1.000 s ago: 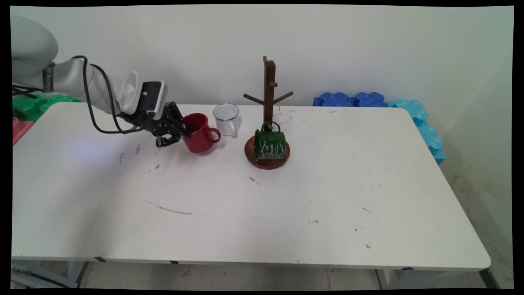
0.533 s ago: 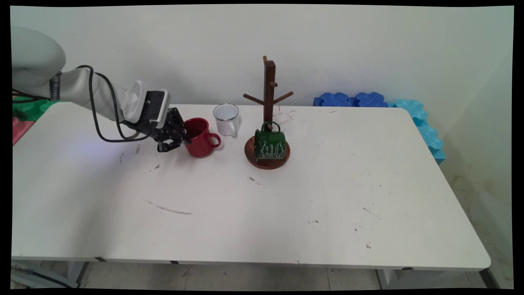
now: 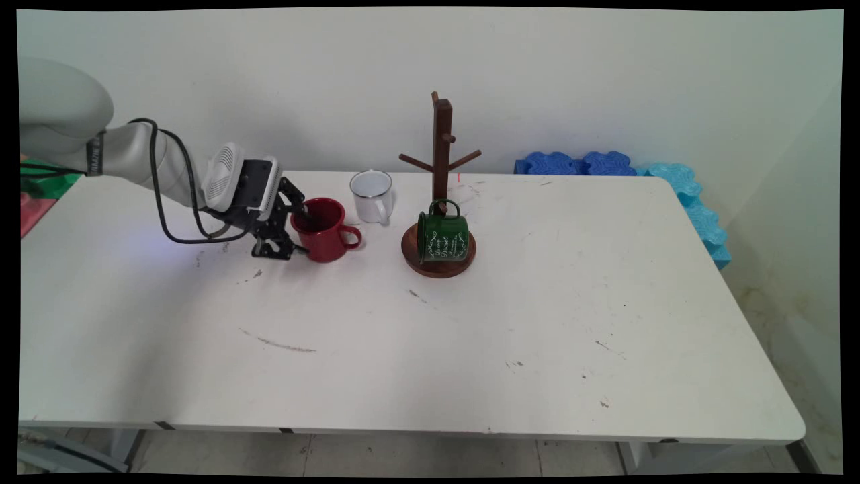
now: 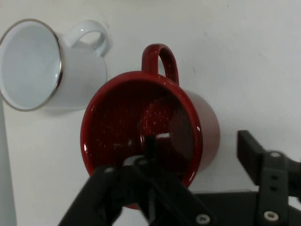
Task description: Place the picked object on the table
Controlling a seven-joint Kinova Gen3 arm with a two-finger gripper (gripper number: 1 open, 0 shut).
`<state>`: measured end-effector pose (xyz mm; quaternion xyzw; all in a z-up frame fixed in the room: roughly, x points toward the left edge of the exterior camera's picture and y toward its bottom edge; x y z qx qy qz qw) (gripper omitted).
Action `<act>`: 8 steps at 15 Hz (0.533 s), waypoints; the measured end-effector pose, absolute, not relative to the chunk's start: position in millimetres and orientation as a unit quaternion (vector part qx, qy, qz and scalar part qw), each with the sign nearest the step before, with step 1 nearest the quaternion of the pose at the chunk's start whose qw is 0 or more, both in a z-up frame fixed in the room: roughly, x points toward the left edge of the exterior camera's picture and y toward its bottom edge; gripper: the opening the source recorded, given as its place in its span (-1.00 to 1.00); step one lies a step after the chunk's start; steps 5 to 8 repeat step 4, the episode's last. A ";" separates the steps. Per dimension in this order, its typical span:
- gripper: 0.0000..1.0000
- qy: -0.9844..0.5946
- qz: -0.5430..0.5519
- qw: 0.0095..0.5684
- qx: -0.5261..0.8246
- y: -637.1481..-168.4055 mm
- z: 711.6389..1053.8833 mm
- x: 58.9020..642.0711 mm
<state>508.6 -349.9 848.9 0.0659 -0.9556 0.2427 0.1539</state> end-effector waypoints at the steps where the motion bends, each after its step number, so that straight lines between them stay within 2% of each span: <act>1: 1.00 -0.955 0.243 0.154 0.066 -349.3 848.3 508.9; 8: 1.00 -0.955 0.244 0.157 0.068 -348.5 849.0 507.7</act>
